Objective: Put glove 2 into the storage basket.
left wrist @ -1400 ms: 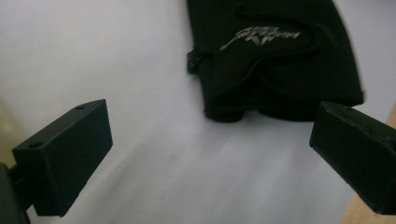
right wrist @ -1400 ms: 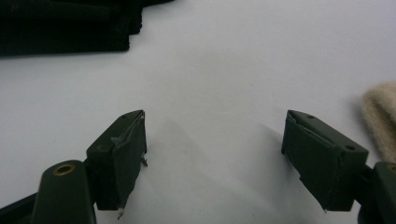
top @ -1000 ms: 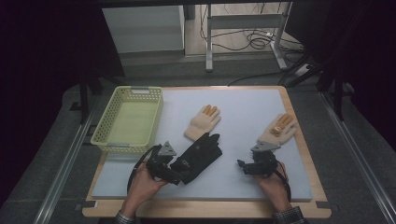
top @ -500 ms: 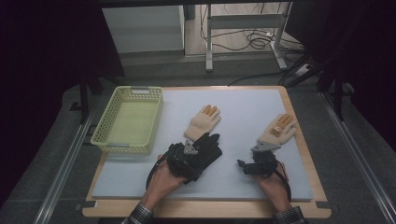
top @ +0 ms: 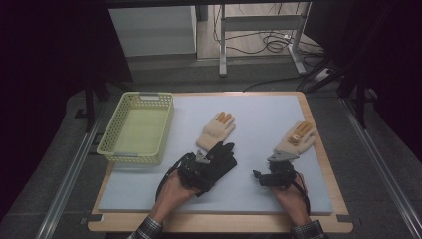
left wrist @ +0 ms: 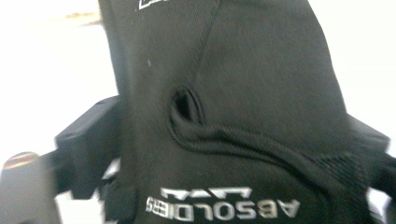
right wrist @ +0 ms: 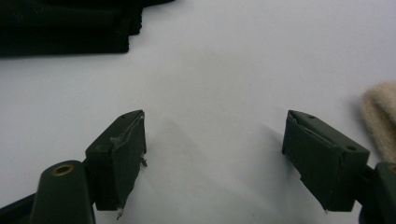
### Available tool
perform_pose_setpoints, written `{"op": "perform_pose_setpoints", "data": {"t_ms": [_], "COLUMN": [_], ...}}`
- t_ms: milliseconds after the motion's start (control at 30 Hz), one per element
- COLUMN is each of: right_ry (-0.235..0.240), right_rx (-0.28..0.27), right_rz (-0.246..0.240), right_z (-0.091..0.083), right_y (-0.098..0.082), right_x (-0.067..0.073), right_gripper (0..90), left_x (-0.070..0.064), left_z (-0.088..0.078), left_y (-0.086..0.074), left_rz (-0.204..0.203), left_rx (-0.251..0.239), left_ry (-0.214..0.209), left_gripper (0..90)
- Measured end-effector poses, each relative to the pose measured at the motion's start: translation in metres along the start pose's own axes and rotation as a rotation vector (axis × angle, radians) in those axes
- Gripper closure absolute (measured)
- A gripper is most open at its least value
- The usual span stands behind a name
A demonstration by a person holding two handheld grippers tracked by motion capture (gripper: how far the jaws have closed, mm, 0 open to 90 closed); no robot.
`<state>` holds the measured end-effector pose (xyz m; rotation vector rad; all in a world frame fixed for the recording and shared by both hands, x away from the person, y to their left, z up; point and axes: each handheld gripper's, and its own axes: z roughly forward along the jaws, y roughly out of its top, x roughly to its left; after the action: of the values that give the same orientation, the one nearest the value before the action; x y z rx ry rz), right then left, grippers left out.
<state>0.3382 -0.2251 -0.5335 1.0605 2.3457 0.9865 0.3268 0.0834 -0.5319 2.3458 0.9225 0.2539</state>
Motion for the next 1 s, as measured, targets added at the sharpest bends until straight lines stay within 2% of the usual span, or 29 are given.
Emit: {"op": "perform_pose_setpoints", "data": {"t_ms": [100, 233, 333, 433, 633, 800, 1000], "right_ry": [0.0, 0.0, 0.0, 0.0, 0.0, 0.0, 0.0], "right_rx": [-0.001, -0.001, -0.001, 0.0, -0.001, -0.001, -0.001], "right_rz": [-0.001, 0.0, -0.001, -0.001, -0.001, -0.001, -0.001], "right_z": [0.0, 0.0, 0.0, 0.0, 0.0, 0.0, 0.0], "right_y": [0.0, 0.0, 0.0, 0.0, 0.0, 0.0, 0.0], "right_x": [0.0, 0.0, 0.0, 0.0, 0.0, 0.0, 0.0], "right_gripper": [21.3, 21.3, 21.3, 21.3, 21.3, 21.3, 21.3], "left_x": [0.003, 0.0, -0.003, -0.001, 0.005, 0.011, 0.026], "left_z": [-0.006, -0.007, -0.011, -0.016, -0.032, -0.048, -0.067], "left_y": [0.001, 0.003, 0.006, 0.008, 0.023, 0.037, 0.049], "left_rz": [0.005, 0.017, 0.032, 0.027, 0.01, 0.003, -0.027], "left_rx": [-0.007, -0.015, -0.026, -0.059, -0.078, -0.092, -0.105], "left_ry": [0.005, 0.019, 0.028, 0.015, 0.021, 0.042, 0.084], "left_gripper": [41.5, 57.4, 64.6, 67.0, 66.8, 66.2, 65.7]}}
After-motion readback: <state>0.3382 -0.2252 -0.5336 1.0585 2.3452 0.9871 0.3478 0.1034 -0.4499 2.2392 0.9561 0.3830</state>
